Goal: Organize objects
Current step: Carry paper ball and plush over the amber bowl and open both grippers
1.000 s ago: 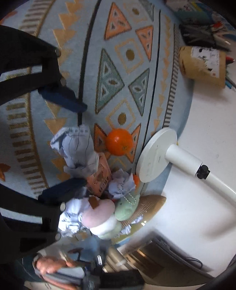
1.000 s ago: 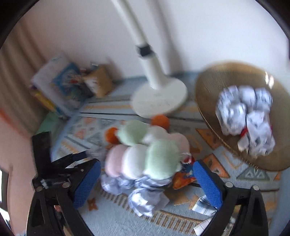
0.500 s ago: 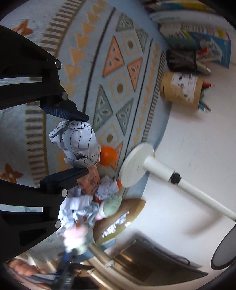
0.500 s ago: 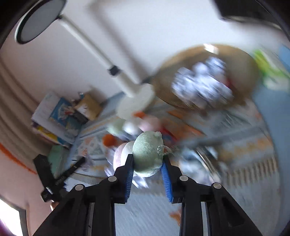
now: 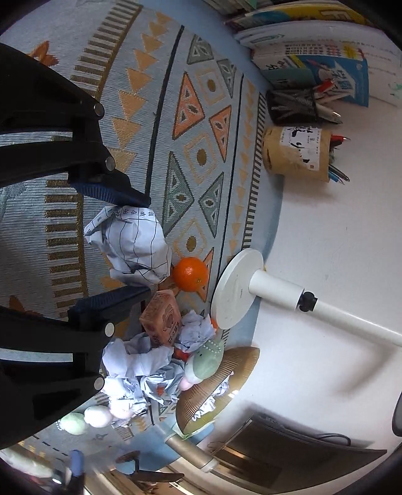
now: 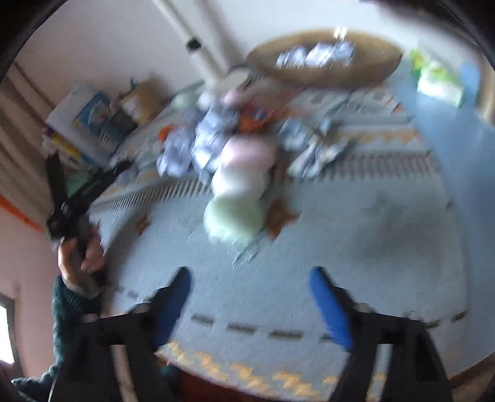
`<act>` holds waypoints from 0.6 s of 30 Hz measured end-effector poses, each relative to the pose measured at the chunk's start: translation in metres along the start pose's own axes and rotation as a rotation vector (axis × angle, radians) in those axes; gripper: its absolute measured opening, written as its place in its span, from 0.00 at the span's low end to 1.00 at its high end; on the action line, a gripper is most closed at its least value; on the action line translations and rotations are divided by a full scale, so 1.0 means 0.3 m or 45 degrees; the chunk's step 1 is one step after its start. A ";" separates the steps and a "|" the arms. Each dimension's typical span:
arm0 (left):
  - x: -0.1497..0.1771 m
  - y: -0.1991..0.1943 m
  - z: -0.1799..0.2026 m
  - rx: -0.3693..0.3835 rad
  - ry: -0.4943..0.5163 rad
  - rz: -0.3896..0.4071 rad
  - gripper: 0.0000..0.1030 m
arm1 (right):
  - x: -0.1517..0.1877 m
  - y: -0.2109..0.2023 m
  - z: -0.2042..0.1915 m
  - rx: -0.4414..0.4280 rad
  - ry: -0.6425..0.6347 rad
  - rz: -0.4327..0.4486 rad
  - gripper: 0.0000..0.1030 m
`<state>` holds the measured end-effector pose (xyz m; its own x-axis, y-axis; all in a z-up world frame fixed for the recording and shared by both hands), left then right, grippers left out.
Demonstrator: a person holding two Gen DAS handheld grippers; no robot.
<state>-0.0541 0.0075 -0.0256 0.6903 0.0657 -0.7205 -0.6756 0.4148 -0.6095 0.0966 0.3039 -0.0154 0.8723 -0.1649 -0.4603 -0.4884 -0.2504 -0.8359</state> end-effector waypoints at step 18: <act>0.016 0.013 0.028 -0.039 0.066 -0.026 0.47 | -0.042 0.087 0.004 0.224 -0.197 0.130 0.40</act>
<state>-0.0511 0.0172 -0.0287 0.6904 0.0099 -0.7234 -0.6695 0.3875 -0.6337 0.0728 0.3007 -0.0318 0.8183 -0.0297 -0.5741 -0.5746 -0.0680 -0.8156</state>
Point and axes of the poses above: each gripper's, at about its wrist camera, not at the fingertips, and y roughly the way its jaws point, z to its right, x to its underside, the point moved 9 cm from there along y, roughly the way its jaws point, and after that the axes turned 6 degrees about x, right-handed, at the moved point
